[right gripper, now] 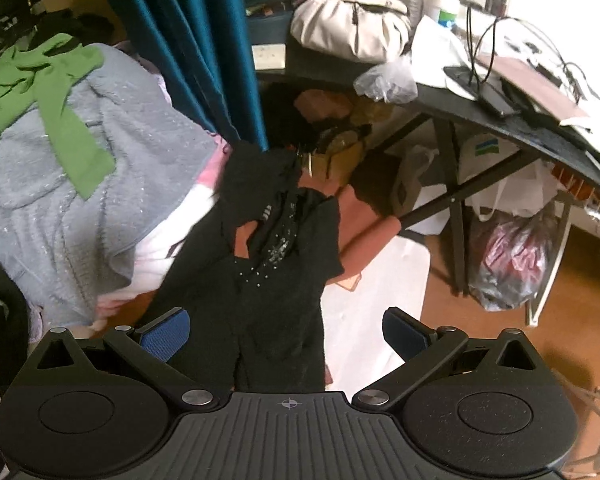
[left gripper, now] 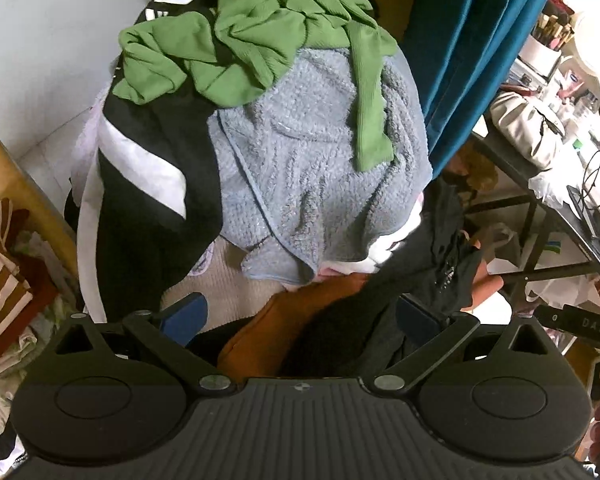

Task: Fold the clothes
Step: 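Move both tools toward the green ribbed sweater atop the grey fleece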

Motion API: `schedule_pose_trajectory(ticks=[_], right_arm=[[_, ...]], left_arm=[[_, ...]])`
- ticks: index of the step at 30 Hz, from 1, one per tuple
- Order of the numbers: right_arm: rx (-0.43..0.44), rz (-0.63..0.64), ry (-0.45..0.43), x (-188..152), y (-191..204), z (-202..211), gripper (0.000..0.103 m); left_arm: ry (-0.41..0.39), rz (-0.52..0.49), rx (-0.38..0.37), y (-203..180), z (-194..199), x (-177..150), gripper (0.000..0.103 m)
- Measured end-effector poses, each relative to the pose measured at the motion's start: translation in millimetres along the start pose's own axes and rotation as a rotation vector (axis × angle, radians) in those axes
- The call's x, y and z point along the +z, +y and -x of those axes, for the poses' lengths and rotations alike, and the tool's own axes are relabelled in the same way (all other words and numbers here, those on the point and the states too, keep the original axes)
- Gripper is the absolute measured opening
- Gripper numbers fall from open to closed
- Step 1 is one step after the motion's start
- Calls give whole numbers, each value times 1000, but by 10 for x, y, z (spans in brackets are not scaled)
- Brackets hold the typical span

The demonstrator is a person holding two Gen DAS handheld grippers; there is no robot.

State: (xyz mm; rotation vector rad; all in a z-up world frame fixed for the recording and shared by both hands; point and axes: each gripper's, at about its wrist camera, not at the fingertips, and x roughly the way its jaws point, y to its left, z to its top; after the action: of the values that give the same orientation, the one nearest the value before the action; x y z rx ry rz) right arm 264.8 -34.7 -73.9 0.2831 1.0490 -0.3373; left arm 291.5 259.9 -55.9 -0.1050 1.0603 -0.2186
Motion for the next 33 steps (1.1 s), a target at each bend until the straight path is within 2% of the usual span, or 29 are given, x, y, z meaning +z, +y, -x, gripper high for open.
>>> schedule_pose_trajectory(ticks=[6,10,12,16,23,28,33], right_arm=[[28,-1,44,20,86,-182,102],[47,-4,47,51,192,-245,102],[52,-11,45,87,251,-282,102],[54,-36,31,186,406,-354,102],[58,-68,-2,481,855,-601,102],[80,-104,-10,686,1338,-850,102],[96,-122,-27,856,1752,-1075,102]], left_arm=[[-1,3,16,-1,-42,64,102],[17,65,22,197,-150,158,102],[7,63,42,277,-208,244,102],[-22,2,69,400,-358,516,102],[-110,-109,83,668,-637,1192,102],[-85,-168,59,947,-965,1540,102],[-64,-234,60,1169,-1290,1677,102]])
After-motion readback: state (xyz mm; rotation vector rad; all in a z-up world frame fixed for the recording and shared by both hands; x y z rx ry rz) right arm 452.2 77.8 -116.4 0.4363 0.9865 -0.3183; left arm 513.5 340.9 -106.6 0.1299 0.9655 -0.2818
